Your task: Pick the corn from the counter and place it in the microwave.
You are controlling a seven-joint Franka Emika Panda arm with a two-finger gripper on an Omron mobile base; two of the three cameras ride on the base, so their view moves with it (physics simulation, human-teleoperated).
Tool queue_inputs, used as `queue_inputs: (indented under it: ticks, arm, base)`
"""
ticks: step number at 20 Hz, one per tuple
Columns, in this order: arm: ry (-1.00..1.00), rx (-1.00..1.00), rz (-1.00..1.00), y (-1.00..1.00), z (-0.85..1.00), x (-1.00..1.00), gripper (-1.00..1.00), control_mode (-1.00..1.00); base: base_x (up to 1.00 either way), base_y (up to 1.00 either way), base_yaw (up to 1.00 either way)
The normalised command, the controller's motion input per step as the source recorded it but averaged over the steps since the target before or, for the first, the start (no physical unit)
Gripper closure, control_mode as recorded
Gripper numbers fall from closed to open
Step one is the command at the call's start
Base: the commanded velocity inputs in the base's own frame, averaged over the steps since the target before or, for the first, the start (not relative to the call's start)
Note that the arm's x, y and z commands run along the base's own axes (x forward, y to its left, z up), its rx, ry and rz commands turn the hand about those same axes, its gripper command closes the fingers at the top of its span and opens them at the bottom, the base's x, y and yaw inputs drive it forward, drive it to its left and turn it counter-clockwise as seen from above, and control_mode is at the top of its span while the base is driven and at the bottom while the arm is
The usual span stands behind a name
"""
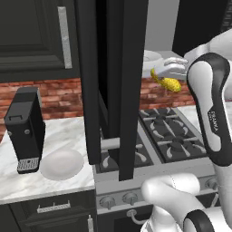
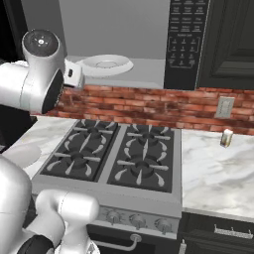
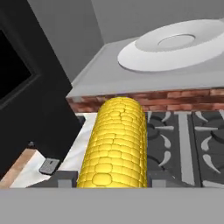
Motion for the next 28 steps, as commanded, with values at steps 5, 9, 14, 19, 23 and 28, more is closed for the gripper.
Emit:
queue_inputs:
  ticks: [5,9,14,19,23,28]
  arm:
    - [-0.39,0.00,-0.20,-0.15,0.30,0.60,1.00,-1.00]
    - [-0.25,-0.05,-0.11,0.00,0.47,0.86,1.00,-1.00]
    - [0.06,-0.13,-0.05,0.00,0.26,0.82,1.00,-1.00]
    - [0.28,-0.18,-0.01,-0.09,0.03,0.99,1.00,-1.00]
    - [0.22,-0.14,0.00,-0.25,-0.04,0.77,1.00,-1.00]
    - [0.11,-0.03,0.00,-0.23,-0.01,0.62,1.00,-1.00]
  base:
    - [0.00,0.00,0.00]
    - [0.00,0.00,0.00]
    - [0.00,0.00,0.00]
    - [0.00,0.00,0.00]
    - [0.00,0.00,0.00]
    - [0.00,0.00,0.00]
